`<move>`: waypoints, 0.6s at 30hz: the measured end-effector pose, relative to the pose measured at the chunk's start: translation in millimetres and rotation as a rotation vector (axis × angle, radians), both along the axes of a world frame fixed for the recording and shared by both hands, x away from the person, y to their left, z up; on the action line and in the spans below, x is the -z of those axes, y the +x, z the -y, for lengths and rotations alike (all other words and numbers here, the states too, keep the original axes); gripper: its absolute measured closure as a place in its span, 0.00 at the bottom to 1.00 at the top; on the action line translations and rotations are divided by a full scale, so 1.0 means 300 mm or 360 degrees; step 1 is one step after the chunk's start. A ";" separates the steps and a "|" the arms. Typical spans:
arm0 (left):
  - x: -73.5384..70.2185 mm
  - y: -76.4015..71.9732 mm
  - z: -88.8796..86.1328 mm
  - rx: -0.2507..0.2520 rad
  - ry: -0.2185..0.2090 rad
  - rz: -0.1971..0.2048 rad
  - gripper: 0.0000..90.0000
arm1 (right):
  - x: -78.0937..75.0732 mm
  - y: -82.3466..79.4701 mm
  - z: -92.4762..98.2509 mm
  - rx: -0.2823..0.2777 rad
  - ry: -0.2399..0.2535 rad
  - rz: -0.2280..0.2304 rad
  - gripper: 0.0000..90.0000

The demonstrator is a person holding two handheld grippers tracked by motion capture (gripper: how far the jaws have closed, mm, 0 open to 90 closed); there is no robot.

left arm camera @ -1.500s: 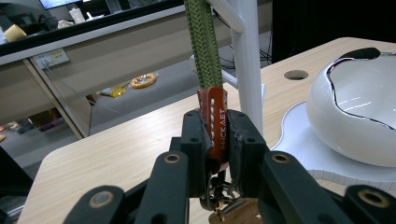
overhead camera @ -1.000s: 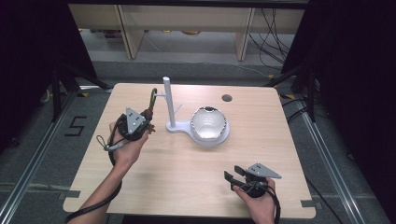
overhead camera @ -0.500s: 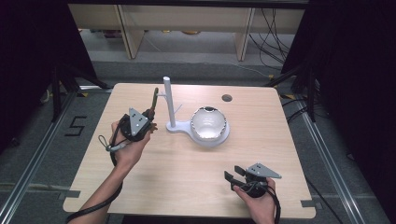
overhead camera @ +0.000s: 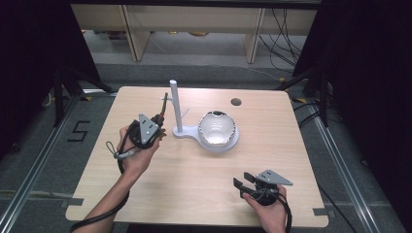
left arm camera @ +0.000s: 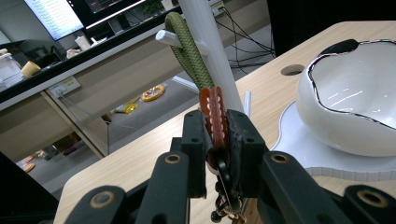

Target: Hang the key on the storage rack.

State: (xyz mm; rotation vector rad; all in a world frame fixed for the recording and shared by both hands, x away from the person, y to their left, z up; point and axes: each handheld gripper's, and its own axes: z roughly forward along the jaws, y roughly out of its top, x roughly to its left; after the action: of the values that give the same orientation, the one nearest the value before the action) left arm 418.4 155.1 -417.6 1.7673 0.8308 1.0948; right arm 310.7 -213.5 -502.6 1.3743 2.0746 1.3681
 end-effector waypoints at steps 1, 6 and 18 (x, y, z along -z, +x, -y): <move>0.001 0.001 0.002 0.0000 -0.0002 -0.0002 0.87 | 0.000 0.000 0.000 0.0000 0.0000 0.0000 0.54; 0.006 0.002 0.004 0.0003 -0.0008 -0.0011 0.87 | 0.003 0.007 0.005 -0.0020 -0.0013 0.0038 0.54; 0.031 0.011 0.012 0.0019 -0.0025 -0.0048 0.86 | 0.002 0.005 0.005 -0.0017 -0.0023 0.0027 0.54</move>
State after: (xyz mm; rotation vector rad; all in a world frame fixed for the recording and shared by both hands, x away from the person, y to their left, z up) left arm 421.8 151.5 -427.0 1.7772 0.8440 1.0535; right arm 312.2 -214.9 -503.2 1.3426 2.0800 1.3618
